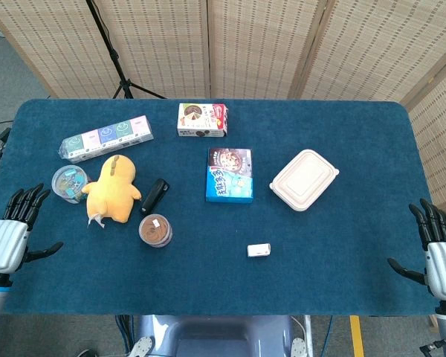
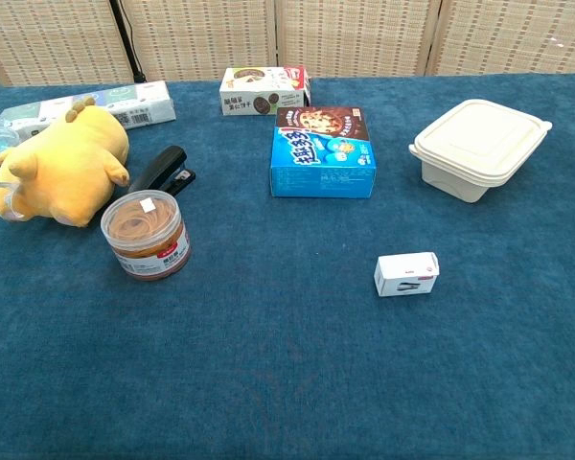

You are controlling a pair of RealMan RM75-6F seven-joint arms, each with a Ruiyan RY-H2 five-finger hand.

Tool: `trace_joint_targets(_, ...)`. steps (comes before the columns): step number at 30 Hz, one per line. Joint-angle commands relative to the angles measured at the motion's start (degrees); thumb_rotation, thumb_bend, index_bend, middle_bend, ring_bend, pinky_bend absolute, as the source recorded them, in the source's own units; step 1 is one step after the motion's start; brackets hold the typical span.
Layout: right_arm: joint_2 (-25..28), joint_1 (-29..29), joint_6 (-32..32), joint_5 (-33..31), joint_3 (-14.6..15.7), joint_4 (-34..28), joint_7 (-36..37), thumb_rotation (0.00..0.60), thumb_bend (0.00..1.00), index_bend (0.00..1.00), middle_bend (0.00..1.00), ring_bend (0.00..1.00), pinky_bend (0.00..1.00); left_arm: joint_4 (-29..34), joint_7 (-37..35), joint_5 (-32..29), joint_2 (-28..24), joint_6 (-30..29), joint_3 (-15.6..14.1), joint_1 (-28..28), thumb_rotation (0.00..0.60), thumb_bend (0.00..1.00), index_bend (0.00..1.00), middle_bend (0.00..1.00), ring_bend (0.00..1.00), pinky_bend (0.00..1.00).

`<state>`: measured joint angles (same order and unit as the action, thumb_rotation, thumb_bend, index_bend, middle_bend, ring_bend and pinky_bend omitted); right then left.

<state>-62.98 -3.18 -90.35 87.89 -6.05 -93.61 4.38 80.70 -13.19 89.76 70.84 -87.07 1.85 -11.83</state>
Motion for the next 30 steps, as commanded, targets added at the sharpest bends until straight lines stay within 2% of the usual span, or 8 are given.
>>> trace_joint_targets(1, -0.11, -0.15, -0.11, 0.34, 0.04, -0.24, -0.36, 0.6, 0.0, 0.0, 0.0, 0.0, 0.0, 1.25, 2.31, -1.01, -0.61, 1.22, 0.14, 0.38, 0.6, 0.0, 0.0, 0.0, 0.0, 0.0)
trace_joint_targets(6, -1.05, -0.39, 0.31, 0.05, 0.06, -0.34, -1.56, 0.6, 0.0, 0.0, 0.0, 0.0, 0.0, -0.56, -1.3, 0.69, -0.46, 1.63, -0.18, -0.28, 0.6, 0.0, 0.0, 0.0, 0.0, 0.0)
trace_joint_targets(12, -2.52, -1.24, 1.89, -2.27, -0.86, 1.08, -3.46, 0.6, 0.0, 0.0, 0.0, 0.0, 0.0, -8.36, -8.63, 4.11, 2.1, 0.03, 0.36, -2.22, 0.575, 0.0, 0.0, 0.0, 0.0, 0.0)
trace_joint_targets(17, -3.2, -1.51, 2.77, -4.55, -1.69, 2.28, -4.2, 0.6, 0.0, 0.0, 0.0, 0.0, 0.0, -15.3, -13.4, 7.25, 4.82, -0.41, -1.05, -3.59, 0.563, 0.0, 0.0, 0.0, 0.0, 0.0)
trace_joint_targets(19, -3.42, -1.76, 3.22, -5.66, -2.27, 2.58, -4.33, 0.6, 0.0, 0.0, 0.0, 0.0, 0.0, -18.68, -14.74, 8.09, 6.4, -0.12, -1.46, -4.41, 0.489, 0.0, 0.0, 0.0, 0.0, 0.0)
trace_joint_targets(24, -4.81, -2.52, 4.43, -7.53, -2.95, 4.53, -6.1, 0.6, 0.0, 0.0, 0.0, 0.0, 0.0, -27.23, -25.03, 9.94, 9.58, 2.46, -2.64, -8.17, 0.127, 0.0, 0.0, 0.0, 0.0, 0.0)
trace_joint_targets(26, -5.61, -2.82, 5.11, -8.37, -3.05, 5.61, -7.08, 0.6, 0.0, 0.0, 0.0, 0.0, 0.0, -31.63, -26.77, 10.36, 11.79, 1.58, -2.38, -9.15, 0.016, 0.0, 0.0, 0.0, 0.0, 0.0)
trace_joint_targets(30, -7.01, -3.44, 6.56, -10.35, -3.52, 7.45, -8.34, 0.6, 0.0, 0.0, 0.0, 0.0, 0.0, -40.76, -30.69, 11.74, 15.7, 0.93, -2.83, -11.62, 0.0, 0.0, 0.0, 0.0, 0.0, 0.0)
